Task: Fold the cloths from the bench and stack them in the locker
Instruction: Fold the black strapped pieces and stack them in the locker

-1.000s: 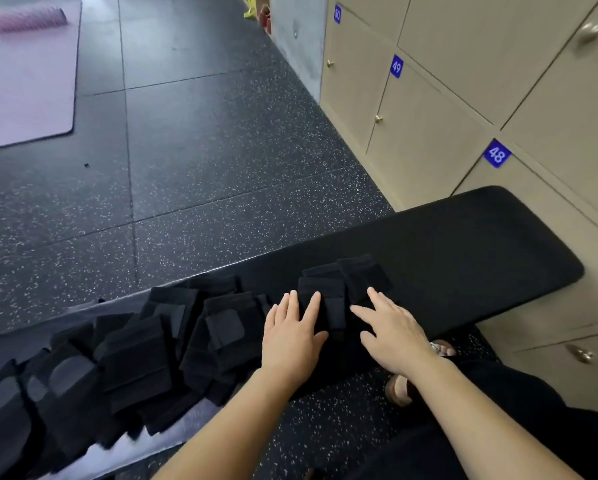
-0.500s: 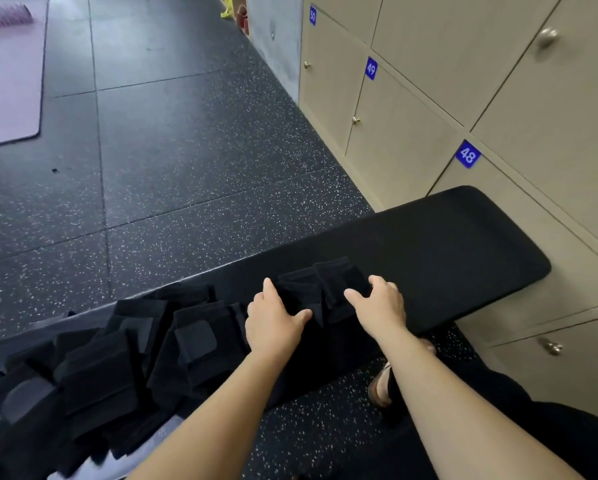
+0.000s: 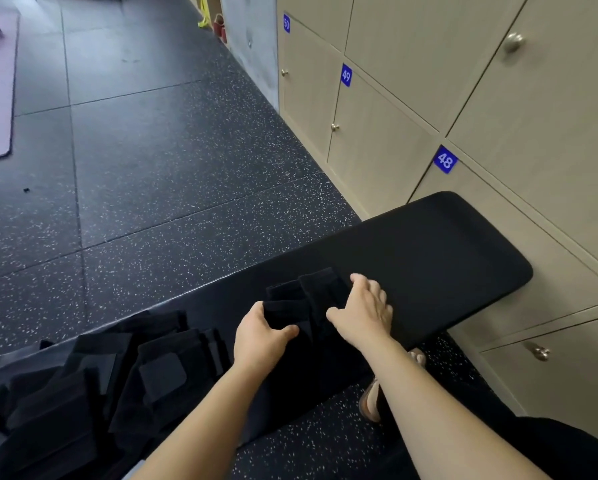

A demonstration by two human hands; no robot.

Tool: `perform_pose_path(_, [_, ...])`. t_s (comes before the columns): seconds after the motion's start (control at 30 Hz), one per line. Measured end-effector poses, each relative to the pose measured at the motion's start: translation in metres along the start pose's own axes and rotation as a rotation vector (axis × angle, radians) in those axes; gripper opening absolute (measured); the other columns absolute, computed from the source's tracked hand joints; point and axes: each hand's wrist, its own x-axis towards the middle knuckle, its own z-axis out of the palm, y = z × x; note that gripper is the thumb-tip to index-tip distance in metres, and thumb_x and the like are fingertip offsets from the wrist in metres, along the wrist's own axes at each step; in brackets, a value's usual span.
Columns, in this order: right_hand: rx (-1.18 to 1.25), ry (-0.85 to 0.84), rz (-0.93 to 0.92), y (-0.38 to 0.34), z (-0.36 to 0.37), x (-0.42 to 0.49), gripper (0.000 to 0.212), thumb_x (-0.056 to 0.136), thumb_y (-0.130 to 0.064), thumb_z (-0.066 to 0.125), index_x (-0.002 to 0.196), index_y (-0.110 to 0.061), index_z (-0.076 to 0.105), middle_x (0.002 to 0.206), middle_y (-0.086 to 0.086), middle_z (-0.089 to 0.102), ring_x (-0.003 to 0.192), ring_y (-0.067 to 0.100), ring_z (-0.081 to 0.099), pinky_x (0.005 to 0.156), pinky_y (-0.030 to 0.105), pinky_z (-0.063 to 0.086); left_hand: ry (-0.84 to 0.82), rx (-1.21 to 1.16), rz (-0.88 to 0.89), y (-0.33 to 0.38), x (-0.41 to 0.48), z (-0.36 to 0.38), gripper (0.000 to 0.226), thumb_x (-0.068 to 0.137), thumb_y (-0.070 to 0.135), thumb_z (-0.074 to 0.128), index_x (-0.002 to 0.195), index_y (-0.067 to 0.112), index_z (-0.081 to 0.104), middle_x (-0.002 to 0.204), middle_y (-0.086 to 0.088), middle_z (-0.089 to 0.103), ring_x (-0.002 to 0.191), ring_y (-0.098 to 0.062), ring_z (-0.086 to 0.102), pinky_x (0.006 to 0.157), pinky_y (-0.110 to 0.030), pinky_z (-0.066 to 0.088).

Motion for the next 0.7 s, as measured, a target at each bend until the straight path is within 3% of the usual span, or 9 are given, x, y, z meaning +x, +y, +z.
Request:
perform_pose_path(0.13, [-0.202,-0.033,-0.370,-0.005,-0.012,0.012,0.087,0.082,-0.006,0.056,0.153,-0.020,0.008,0.160,-0.001,0.014,0.146,0.022,0.008,0.114,0.040,0.018,-0.014,0.034,0.066,0.001,0.001,0.003,0.032,0.074,0.018,0.078,0.091,0.033,0.057,0.089,0.016,0.068,0.087,-0.007,0.065,0.082,-0.037,0.055])
perform_pose_path(0.23, [-0.376,-0.114,-0.499,-0.006,-0.016,0.019,0.091,0.082,-0.001,0.055,0.154,-0.022,0.002,0.161,0.001,0.011,0.148,0.025,0.000,0.117,0.043,0.014,-0.012,0.069,0.120,0.004,0.003,0.005,0.031,0.074,0.015,0.077,0.089,0.031,0.056,0.085,0.016,0.067,0.087,-0.007,0.064,0.081,-0.035,0.053])
perform_pose_path(0.3, [-0.437,-0.143,-0.536,-0.005,-0.016,0.026,0.084,0.084,-0.005,0.056,0.153,-0.021,0.011,0.158,0.001,0.021,0.147,0.026,0.003,0.117,0.044,0.014,-0.015,0.086,0.137,0.007,0.006,0.006,0.030,0.074,0.013,0.077,0.088,0.029,0.056,0.084,0.015,0.066,0.085,-0.007,0.063,0.079,-0.033,0.052])
perform_pose_path(0.37, [-0.486,-0.089,-0.567,-0.002,-0.017,0.033,0.069,0.085,-0.013,0.060,0.146,-0.022,0.028,0.147,0.000,0.038,0.141,0.026,0.017,0.114,0.042,0.020,-0.019,0.080,0.134,0.011,0.009,0.007,0.030,0.074,0.011,0.077,0.088,0.027,0.056,0.084,0.013,0.066,0.084,-0.008,0.063,0.078,-0.032,0.051])
perform_pose_path(0.43, [-0.528,-0.005,-0.564,0.002,-0.017,0.037,0.058,0.083,-0.026,0.066,0.134,-0.022,0.040,0.133,0.001,0.047,0.128,0.024,0.033,0.107,0.039,0.026,-0.011,0.059,0.118,0.014,0.011,0.008,0.030,0.074,0.010,0.076,0.089,0.026,0.056,0.085,0.014,0.066,0.085,-0.006,0.062,0.076,-0.027,0.048])
perform_pose_path(0.53, [-0.503,0.018,-0.466,0.008,-0.016,0.035,0.046,0.084,-0.037,0.067,0.123,-0.020,0.049,0.123,0.002,0.051,0.119,0.024,0.039,0.102,0.037,0.030,0.004,-0.008,0.082,0.019,0.011,0.012,0.030,0.075,0.008,0.076,0.092,0.024,0.058,0.086,0.014,0.065,0.083,-0.002,0.060,0.070,-0.019,0.044])
perform_pose_path(0.7, [-0.235,-0.001,-0.264,0.029,-0.028,0.020,0.025,0.093,-0.032,0.056,0.116,-0.022,0.059,0.119,-0.001,0.056,0.116,0.023,0.040,0.100,0.035,0.030,-0.020,-0.168,0.005,0.023,0.005,0.012,0.027,0.075,0.004,0.078,0.097,0.015,0.067,0.088,0.004,0.072,0.084,-0.013,0.069,0.072,-0.024,0.052])
